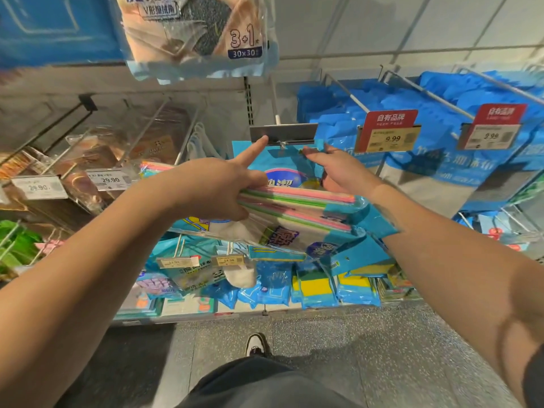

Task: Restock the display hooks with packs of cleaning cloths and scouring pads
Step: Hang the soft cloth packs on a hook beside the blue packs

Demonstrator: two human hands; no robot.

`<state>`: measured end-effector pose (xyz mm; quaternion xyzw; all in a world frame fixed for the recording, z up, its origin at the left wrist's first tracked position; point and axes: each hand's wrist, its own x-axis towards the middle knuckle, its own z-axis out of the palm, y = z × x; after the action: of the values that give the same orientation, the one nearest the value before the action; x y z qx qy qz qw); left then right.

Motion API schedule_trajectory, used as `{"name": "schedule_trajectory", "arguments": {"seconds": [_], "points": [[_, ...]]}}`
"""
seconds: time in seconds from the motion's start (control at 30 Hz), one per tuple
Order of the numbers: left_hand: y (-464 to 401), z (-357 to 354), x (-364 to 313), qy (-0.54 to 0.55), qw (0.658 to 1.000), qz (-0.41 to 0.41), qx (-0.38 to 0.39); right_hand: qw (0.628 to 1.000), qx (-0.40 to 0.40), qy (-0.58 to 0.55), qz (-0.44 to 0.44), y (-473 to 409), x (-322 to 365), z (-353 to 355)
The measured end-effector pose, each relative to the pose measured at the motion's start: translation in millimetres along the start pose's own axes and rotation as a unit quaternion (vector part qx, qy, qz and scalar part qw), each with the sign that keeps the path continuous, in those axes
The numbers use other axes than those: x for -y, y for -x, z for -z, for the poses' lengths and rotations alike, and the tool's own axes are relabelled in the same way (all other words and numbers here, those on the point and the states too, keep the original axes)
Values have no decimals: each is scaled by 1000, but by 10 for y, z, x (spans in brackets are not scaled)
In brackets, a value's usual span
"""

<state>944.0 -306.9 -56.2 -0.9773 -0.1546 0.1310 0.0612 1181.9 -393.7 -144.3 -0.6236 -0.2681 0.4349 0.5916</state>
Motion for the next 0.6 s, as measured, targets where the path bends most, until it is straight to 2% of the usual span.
{"name": "schedule_trajectory", "arguments": {"seconds": [0.1, 0.27, 0.33, 0.5, 0.6], "points": [[-3, 7, 15, 6, 1000, -2, 4, 1000, -4, 2, -1, -21, -7, 19], [-16, 48, 29, 14, 1000, 0, 20, 991, -30, 129, 35, -14, -43, 102], [-21, 57, 32, 19, 1000, -2, 23, 988, -34, 145, 34, -42, -76, 135], [-6, 68, 73, 23, 999, -2, 30, 999, 11, 30, 18, -45, -58, -3], [-2, 84, 102, 25, 999, -4, 33, 1000, -11, -25, -1, -110, -77, -29]]}}
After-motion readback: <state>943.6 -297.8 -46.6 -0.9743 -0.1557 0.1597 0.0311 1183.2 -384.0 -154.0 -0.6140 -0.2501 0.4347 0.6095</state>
